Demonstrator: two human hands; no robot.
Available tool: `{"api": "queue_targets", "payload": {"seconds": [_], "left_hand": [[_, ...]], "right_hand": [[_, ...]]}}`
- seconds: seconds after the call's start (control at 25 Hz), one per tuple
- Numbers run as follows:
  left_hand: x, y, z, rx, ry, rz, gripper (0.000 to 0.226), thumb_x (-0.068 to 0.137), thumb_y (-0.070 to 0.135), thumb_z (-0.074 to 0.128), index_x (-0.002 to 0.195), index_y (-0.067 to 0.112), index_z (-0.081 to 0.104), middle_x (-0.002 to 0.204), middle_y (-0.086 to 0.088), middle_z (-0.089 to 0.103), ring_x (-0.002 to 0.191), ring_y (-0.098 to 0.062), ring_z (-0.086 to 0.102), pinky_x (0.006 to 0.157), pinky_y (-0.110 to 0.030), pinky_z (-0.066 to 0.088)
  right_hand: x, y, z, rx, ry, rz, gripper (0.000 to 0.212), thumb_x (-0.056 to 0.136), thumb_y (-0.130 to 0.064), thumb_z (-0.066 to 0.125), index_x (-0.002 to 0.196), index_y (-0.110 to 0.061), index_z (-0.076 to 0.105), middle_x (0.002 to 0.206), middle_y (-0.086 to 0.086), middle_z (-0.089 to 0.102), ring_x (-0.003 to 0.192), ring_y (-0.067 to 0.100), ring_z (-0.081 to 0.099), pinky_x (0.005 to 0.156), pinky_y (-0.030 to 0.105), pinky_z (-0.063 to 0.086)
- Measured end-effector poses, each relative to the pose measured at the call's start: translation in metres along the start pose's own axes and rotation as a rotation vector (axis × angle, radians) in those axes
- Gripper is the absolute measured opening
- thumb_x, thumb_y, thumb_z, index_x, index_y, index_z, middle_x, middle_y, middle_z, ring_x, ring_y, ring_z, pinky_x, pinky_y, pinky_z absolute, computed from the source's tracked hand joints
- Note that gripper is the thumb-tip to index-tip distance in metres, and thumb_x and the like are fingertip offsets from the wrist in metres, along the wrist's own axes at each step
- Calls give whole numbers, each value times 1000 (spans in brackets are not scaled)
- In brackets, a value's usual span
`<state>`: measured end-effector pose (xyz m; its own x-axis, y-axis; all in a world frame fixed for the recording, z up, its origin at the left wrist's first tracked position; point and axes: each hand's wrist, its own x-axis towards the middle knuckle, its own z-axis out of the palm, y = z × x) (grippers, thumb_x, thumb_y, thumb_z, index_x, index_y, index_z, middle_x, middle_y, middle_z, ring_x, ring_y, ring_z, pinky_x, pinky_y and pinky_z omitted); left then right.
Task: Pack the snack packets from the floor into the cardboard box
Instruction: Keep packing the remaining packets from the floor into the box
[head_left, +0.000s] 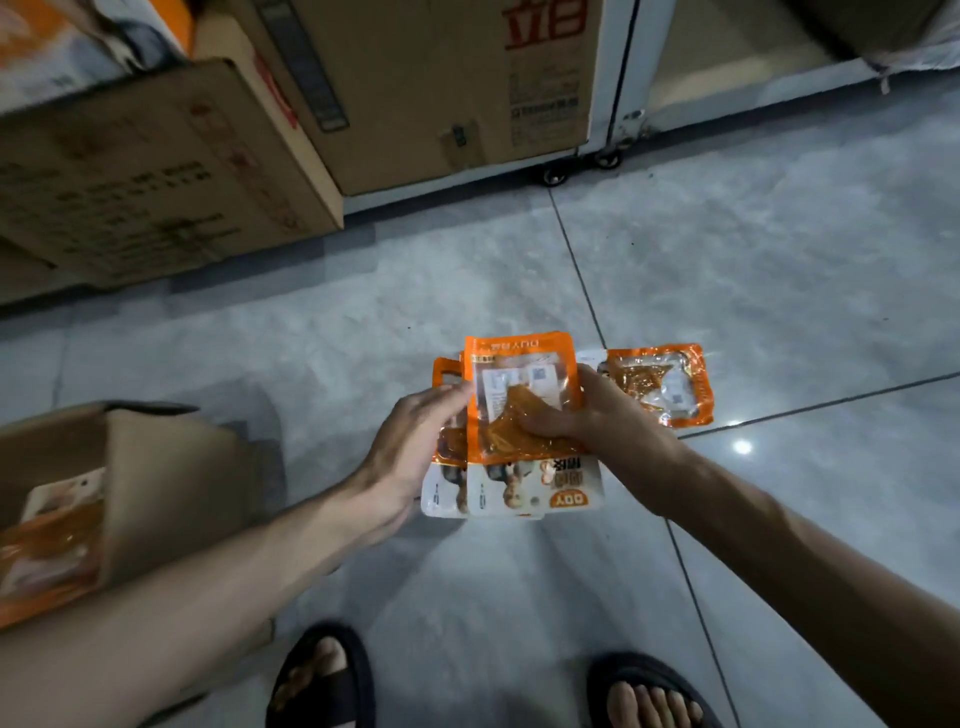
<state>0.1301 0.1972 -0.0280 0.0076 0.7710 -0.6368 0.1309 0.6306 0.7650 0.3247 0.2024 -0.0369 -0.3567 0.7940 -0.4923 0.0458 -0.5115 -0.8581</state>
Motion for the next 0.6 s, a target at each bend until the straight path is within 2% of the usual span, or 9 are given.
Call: {"api": "queue_targets", "payload": {"seconds": [0.08,0.16,0.24,0.36,0.44,0.52,0.6], "left_hand": [[-10,-4,-16,38,-9,52,21,96,24,62,113,14,70,104,-3,78,94,-21,76,83,-32,60],[-14,-11,-29,29,39,106,20,93,18,66,113,18,68,103,4,78,91,-10,75,73,-20,59],[-19,-14,-45,18,135,176,17,91,14,69,107,18,69,97,8,78,84,-3,75,65,-13,55],[-23,-17,-78,40,267,252,15,85,14,75,99,16,71,91,6,79,83,-10,76,68,-23,58],[-28,-18,-107,36,298,261,18,80,15,80,97,16,72,89,3,79,82,-16,77,71,-30,60],[-35,-17,-136,48,345,286,21,76,13,83,94,17,73,85,4,79,76,-10,75,67,-25,59],[-48,-14,-174,36,420,304,23,75,11,82,93,22,73,94,3,78,77,-7,75,66,-21,58]], "right_hand": [[3,-6,17,-95,16,-18,29,84,-12,72,105,-27,59,95,2,77,82,16,76,66,27,61],[8,-10,34,-128,61,-25,40,80,-14,75,113,-28,56,98,-2,75,81,11,75,62,23,60],[16,-14,53,-99,64,-35,48,79,-17,77,121,-25,55,104,-2,75,84,11,75,64,25,61],[29,-14,84,-48,-23,-32,45,82,-15,75,123,-21,58,108,1,75,90,16,75,71,28,61],[38,-13,105,25,-97,13,42,84,-11,71,124,-15,59,112,7,74,98,24,73,81,37,61],[48,-15,122,109,-134,60,40,86,-8,67,126,-8,60,115,12,73,104,30,71,89,42,58],[63,-29,146,120,-184,82,38,88,-7,65,125,-4,59,116,14,72,106,31,70,91,41,56]]}}
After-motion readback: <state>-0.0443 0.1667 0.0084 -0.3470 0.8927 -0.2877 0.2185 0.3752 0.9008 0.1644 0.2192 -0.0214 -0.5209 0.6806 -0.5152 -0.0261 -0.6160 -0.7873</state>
